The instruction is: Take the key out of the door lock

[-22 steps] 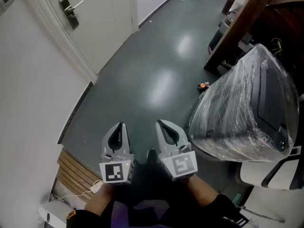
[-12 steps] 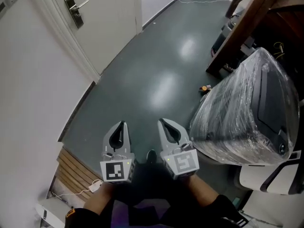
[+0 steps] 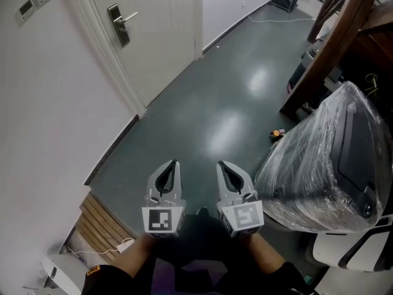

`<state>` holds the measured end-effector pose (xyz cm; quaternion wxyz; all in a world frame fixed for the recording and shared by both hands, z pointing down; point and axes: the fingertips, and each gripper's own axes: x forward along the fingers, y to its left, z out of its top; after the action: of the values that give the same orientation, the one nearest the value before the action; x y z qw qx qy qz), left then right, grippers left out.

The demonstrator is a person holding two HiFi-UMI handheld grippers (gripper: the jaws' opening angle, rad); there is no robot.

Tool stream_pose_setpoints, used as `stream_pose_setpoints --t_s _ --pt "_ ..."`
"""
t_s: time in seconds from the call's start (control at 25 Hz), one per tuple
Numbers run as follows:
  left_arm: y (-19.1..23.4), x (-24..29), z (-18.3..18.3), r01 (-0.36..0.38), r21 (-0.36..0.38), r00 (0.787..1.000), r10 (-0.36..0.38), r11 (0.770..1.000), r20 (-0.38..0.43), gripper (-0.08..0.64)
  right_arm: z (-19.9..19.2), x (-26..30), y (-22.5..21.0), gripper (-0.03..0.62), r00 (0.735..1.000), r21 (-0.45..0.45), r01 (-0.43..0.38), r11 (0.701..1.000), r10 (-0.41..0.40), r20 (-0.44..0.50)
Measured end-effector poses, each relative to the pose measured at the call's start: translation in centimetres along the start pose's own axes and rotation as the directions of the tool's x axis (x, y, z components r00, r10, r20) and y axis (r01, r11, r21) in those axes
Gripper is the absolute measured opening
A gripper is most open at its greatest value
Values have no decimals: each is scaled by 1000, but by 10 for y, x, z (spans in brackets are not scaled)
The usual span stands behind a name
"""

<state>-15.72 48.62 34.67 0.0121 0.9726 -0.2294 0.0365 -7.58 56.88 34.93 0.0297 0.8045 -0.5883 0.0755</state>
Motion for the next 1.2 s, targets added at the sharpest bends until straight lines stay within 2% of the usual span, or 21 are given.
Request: stream_pose_setpoints --t_s 0.24,0.4,0.52,0.84,1.0,1.2 --pt "4 13 -4 -16 7 1000 16 1000 -16 18 -1 19 -1 -8 999 -37 -33 999 34 9" --pt "11 14 -7 -60 6 998 60 998 -30 18 -5 33 0 -8 998 -44 -55 997 56 7" --pt "25 15 -6 -102 -18 994 101 995 -53 18 -5 48 4 -8 998 -33 -66 997 66 10" --pt "70 45 -22 -144 -56 986 138 988 -92 18 -3 95 10 -8 996 -46 -87 995 85 -29" --pt "87 75 -34 -124 -75 988 116 989 -102 18 -9 121 4 -8 993 -48 -68 997 63 -103" --pt "128 117 -36 -118 -96 989 109 988 -97 18 -4 183 9 -8 990 -49 -76 996 69 -120"
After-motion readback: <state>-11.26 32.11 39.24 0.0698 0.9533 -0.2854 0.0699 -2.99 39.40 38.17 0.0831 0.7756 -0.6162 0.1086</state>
